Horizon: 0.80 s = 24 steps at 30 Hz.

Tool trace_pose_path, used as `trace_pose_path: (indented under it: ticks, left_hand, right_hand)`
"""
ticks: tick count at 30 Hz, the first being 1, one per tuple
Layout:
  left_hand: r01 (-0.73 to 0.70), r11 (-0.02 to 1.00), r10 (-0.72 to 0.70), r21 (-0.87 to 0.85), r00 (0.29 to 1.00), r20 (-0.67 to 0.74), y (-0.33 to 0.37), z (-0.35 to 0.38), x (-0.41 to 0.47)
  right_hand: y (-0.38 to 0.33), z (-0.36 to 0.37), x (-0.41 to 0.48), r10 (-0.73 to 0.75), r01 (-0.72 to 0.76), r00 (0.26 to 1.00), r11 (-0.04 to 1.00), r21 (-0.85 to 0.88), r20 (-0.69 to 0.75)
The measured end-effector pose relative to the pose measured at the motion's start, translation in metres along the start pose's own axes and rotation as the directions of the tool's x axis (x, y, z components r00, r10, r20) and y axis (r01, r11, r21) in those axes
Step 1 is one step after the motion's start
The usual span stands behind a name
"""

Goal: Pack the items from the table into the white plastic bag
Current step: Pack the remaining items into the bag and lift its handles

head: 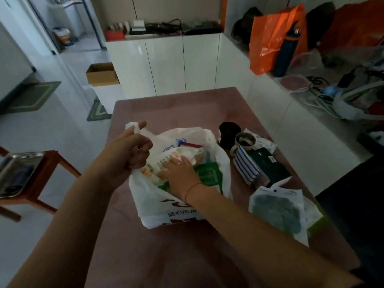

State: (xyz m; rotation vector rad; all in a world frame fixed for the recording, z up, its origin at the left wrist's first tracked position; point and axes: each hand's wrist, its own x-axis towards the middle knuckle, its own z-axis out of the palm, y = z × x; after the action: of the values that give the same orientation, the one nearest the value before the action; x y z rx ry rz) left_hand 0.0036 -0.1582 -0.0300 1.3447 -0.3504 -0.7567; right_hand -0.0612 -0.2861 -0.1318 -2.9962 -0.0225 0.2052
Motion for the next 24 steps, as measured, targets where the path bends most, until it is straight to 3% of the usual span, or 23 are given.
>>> trace_pose_path:
  ticks: [2, 6, 8, 10, 11, 12, 13, 14, 15, 17, 19, 22, 24]
  left_hand:
    - [-0.007, 0.998, 0.007, 0.056, 1.000, 0.002, 0.000, 0.002, 0.001]
    - [-0.012, 0.999, 0.012, 0.048, 1.000, 0.002, 0.001, 0.006, 0.005]
    - [-0.024, 0.998, 0.024, 0.050, 1.000, 0.001, 0.000, 0.007, 0.005]
    - [-0.043, 0.997, 0.043, 0.066, 0.999, -0.004, -0.001, 0.008, 0.005]
    - [-0.048, 0.996, 0.049, 0.074, 0.999, -0.011, -0.002, 0.007, 0.005]
    - [-0.050, 0.996, 0.052, 0.078, 0.998, -0.020, -0.003, 0.007, 0.005]
    - [-0.051, 0.996, 0.053, 0.077, 0.998, -0.031, -0.005, 0.007, 0.005]
    - [-0.048, 0.996, 0.051, 0.071, 0.998, -0.041, -0.008, 0.007, 0.006]
    - [-0.042, 0.997, 0.045, 0.065, 0.998, -0.048, -0.010, 0.008, 0.007]
    - [-0.032, 0.998, 0.035, 0.059, 0.998, -0.050, -0.014, 0.009, 0.009]
    - [-0.029, 0.998, 0.032, 0.051, 0.998, -0.048, -0.018, 0.011, 0.011]
    - [-0.019, 0.999, 0.020, 0.044, 0.999, -0.033, -0.023, 0.016, 0.014]
    - [-0.012, 0.999, 0.013, 0.050, 1.000, -0.020, -0.026, 0.019, 0.016]
  right_hand:
    - [-0.016, 0.005, 0.014, -0.024, 0.027, 0.998, 0.998, -0.058, 0.054]
    - [-0.029, 0.023, 0.014, -0.037, 0.116, 0.954, 0.960, -0.253, 0.297]
    - [-0.024, 0.021, 0.010, -0.046, 0.137, 0.939, 0.959, -0.249, 0.340]
    - [-0.016, 0.012, 0.002, -0.086, 0.070, 0.947, 0.996, 0.060, 0.311]
    - [-0.011, 0.006, -0.006, -0.115, 0.040, 0.972, 0.941, 0.337, 0.206]
    - [-0.005, 0.000, -0.018, -0.092, 0.046, 0.995, 0.807, 0.589, 0.049]
    - [0.002, -0.007, -0.032, 0.016, 0.089, 0.990, 0.693, 0.715, -0.138]
    - [0.011, -0.008, -0.046, 0.168, 0.140, 0.929, 0.666, 0.732, -0.330]
    - [0.022, -0.005, -0.059, 0.310, 0.145, 0.814, 0.711, 0.688, -0.492]
    - [0.049, 0.012, -0.081, 0.513, -0.017, 0.585, 0.782, 0.624, -0.628]
    - [0.082, 0.035, -0.101, 0.716, -0.260, 0.479, 0.668, 0.697, -0.508]
    - [0.135, 0.079, -0.142, 0.970, -0.635, 0.226, 0.218, 0.741, -0.092]
    - [0.155, 0.102, -0.169, 0.987, -0.796, 0.070, -0.030, 0.605, 0.142]
